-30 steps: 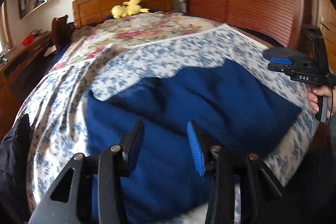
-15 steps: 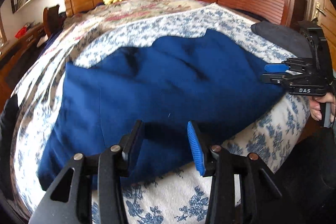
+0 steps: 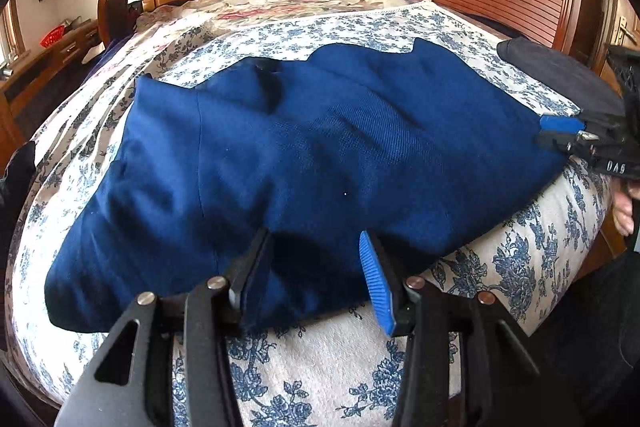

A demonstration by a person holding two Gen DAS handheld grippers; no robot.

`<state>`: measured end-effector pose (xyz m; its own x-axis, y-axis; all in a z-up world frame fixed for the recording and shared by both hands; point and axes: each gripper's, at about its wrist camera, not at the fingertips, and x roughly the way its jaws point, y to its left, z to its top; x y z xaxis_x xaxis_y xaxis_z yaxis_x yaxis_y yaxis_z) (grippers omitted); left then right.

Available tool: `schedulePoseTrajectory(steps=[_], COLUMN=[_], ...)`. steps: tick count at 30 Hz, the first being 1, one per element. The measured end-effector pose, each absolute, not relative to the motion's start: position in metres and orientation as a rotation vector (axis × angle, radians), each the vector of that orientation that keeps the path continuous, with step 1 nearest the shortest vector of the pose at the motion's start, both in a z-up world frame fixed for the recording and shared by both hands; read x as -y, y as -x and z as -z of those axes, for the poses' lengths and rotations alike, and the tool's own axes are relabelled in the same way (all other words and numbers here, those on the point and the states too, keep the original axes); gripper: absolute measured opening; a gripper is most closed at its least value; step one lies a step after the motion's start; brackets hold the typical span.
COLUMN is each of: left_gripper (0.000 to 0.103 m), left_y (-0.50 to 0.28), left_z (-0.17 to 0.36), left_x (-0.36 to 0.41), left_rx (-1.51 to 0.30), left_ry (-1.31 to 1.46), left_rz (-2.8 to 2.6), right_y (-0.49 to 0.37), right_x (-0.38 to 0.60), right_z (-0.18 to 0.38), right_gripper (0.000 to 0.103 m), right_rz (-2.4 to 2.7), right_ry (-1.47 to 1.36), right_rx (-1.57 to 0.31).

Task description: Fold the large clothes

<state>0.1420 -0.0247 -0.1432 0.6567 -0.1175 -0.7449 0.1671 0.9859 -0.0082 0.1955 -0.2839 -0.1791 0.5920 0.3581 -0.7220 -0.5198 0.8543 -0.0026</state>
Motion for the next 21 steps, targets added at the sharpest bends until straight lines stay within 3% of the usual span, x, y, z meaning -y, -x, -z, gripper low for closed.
schedulePoseTrajectory(steps=[8, 13, 21], left_gripper=[0.044, 0.045, 0.045], left_y=[-0.143, -0.141, -0.139], left_z=[0.144, 0.145, 0.147], left_x=[0.023, 0.021, 0.017], left_rx=[-0.827, -0.813, -0.799], left_ry=[-0.056, -0.047, -0.028], left_rz=[0.173, 0.181, 0.196], right_y=[-0.204, -0.207, -0.202], right_x=[0.295, 0.298, 0.298], right_z=[0.168, 0.184, 0.195], right_gripper=[0.061, 0.077, 0.079], right_rz=[-0.417, -0.367, -0.413], right_ry=[0.18, 0.178, 0.057], right_rx=[-0.75, -0.796, -0.883])
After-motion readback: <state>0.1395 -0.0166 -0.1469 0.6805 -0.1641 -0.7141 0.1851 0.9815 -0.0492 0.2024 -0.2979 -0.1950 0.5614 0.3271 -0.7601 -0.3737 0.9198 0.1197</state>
